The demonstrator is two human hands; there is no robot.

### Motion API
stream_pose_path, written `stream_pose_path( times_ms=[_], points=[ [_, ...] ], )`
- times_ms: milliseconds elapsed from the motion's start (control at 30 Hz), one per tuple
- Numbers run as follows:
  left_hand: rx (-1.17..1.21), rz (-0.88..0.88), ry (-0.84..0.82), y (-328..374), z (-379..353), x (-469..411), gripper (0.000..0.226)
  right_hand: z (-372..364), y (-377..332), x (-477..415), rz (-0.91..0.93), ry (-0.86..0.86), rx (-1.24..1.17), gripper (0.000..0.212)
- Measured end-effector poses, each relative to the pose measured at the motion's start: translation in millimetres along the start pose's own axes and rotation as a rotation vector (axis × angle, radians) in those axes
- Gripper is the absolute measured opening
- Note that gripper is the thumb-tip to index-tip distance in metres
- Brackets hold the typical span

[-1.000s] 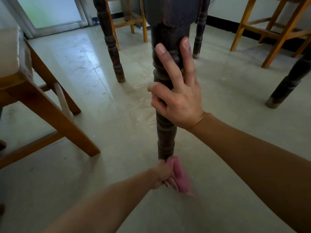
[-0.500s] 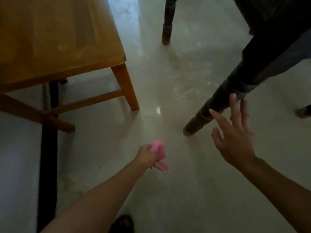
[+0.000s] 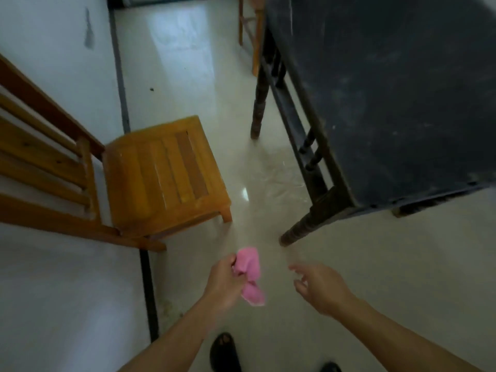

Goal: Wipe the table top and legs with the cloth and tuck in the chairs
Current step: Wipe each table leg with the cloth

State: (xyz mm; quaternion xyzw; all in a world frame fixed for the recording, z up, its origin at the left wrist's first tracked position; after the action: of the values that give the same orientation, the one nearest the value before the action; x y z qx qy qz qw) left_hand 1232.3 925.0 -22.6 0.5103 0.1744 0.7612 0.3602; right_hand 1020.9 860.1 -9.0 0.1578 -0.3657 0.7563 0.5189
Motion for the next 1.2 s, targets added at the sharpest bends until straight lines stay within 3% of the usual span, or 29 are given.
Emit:
stream_pose_path(
  times_ms=[167,267,467,600,733,800,867,933,1033,1200],
  points=[
    [-0.361,-0.194,0.121,87.1,104.2,55.1,0.018,91.3,-58.6,50.2,-0.048,0.035,0.041,0.04],
    [-0.492,-0.254,0.122,132.1,149.6,72.8,0.008,137.6,-91.0,63.0,-0.039,0.051,0.026,0.034],
    [-0.578,-0.452,0.208,228.4,209.0,79.4,0.012,230.3,-139.4,51.3,0.029,0.198,-0.234,0.043],
    [-0.551,-0.471,0.274,291.5,243.6,63.3,0.023,311.7,-177.8,20.8,0.223,0.306,-0.311,0.056],
    [-0.329,-0.45,0.26,350.5,284.7,45.4,0.023,381.9,-222.7,-16.6,0.398,0.259,-0.449,0.06],
    [-0.275,-0.439,0.307,375.1,309.8,34.3,0.026,410.2,-246.7,-38.0,0.456,0.217,-0.498,0.053],
    [-0.227,-0.43,0.355,389.9,334.7,25.0,0.029,433.3,-269.0,-62.0,0.509,0.213,-0.544,0.03],
    [-0.17,-0.438,0.386,393.0,361.5,15.5,0.026,453.6,-289.5,-87.4,0.491,0.238,-0.655,0.019],
    [-0.093,-0.426,0.427,386.3,412.4,-4.1,0.013,488.7,-322.7,-122.4,0.446,0.199,-0.858,0.021],
    [-0.093,-0.317,0.562,367.5,499.5,-48.5,0.009,542.5,-377.8,-172.2,0.443,0.161,-0.913,0.018]
  ],
)
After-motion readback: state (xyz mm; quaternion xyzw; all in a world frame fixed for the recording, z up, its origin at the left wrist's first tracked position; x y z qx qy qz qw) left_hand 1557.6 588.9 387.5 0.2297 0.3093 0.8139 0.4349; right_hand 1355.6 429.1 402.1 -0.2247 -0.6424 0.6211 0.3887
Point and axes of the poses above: each hand's wrist, its own x-axis away from the middle knuckle, its own z-axis out of the back of the hand, y = z × x, the point moved 2 cm from there along -x, towards the middle knuckle, and after that the axes turned 8 degrees about -x, right-handed, at the moved point
